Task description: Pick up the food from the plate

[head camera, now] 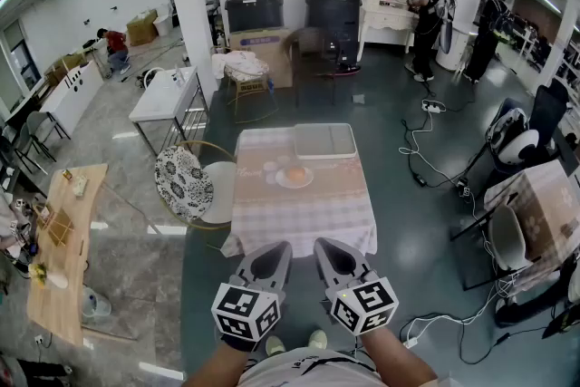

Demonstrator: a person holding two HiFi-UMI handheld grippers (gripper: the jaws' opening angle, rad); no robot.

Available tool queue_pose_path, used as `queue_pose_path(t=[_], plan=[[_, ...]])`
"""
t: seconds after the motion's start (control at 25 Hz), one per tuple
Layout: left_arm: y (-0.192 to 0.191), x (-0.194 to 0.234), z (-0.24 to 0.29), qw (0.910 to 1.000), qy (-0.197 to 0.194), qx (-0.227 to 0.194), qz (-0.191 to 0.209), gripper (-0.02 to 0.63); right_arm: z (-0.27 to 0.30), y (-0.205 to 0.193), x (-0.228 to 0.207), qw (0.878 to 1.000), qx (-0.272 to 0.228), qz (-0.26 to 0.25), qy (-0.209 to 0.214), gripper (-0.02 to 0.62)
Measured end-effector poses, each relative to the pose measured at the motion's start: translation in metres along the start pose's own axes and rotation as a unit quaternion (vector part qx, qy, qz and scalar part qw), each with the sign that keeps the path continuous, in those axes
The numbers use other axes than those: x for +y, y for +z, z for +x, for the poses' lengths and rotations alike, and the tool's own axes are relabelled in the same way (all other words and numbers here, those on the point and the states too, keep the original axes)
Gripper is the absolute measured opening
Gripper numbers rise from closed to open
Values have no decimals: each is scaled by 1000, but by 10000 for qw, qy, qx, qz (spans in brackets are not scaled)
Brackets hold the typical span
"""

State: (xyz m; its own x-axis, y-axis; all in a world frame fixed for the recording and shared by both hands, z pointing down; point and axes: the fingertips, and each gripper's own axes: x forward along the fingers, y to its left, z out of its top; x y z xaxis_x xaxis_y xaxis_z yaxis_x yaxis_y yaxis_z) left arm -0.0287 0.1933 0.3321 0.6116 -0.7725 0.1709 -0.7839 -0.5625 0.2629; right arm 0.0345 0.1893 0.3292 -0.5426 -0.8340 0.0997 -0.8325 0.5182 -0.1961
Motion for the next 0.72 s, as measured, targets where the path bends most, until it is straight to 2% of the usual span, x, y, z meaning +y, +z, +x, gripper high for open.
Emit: queue_pose_path(t=[0.72], plan=[[-5,-22,16,9999,89,-5,93,6,-15,6,-19,9996,-151,164,199,14]])
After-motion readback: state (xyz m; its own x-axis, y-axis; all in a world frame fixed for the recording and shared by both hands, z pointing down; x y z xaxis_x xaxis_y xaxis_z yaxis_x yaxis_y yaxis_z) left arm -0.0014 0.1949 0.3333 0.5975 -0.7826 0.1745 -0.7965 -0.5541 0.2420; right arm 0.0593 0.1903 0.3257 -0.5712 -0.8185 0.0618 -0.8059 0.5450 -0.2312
